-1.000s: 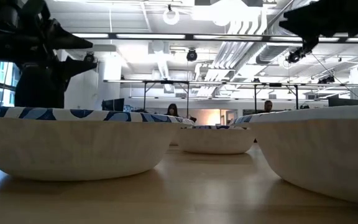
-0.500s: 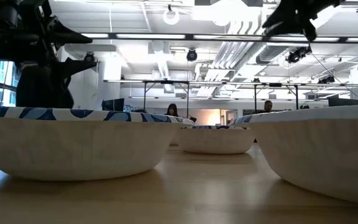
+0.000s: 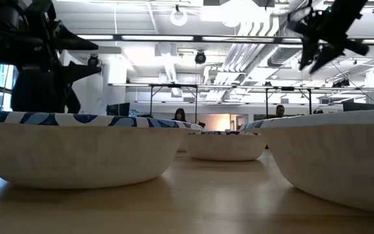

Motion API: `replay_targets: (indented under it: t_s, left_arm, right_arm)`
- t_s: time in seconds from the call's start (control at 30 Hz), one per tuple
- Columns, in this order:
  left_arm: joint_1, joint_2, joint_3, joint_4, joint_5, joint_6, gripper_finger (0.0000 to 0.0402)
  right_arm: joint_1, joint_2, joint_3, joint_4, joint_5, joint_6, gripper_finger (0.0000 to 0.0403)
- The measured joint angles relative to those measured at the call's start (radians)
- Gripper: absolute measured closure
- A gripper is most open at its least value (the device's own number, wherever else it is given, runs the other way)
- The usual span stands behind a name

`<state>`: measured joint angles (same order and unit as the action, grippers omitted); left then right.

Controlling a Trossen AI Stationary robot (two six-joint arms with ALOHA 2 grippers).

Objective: Nest bowls inside each other
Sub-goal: Stack the white patterned bowl on top of the other white patterned bowl

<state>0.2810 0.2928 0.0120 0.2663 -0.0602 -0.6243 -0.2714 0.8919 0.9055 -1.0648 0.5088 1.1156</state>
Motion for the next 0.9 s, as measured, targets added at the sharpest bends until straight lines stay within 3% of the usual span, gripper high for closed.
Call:
replay_targets:
  t_s: [0.17, 0.37, 0.6, 0.9]
  left_arm:
    - [0.000, 0.000, 0.000, -0.027, -0.012, 0.000, 0.0161]
    - [0.000, 0.000, 0.000, -0.038, -0.012, 0.000, 0.0161]
    - [0.000, 0.000, 0.000, -0.038, -0.028, 0.000, 0.0161]
    - [0.000, 0.002, 0.000, -0.038, -0.040, -0.001, 0.0161]
  right_arm:
    - [-0.019, 0.014, -0.042, -0.045, -0.060, 0.061, 0.0284]
    - [-0.031, 0.009, -0.052, -0.076, -0.046, 0.079, 0.0284]
    - [0.001, 0.016, -0.052, -0.027, 0.006, -0.118, 0.0284]
    - [0.140, 0.035, -0.092, 0.023, -0.004, -0.225, 0.0284]
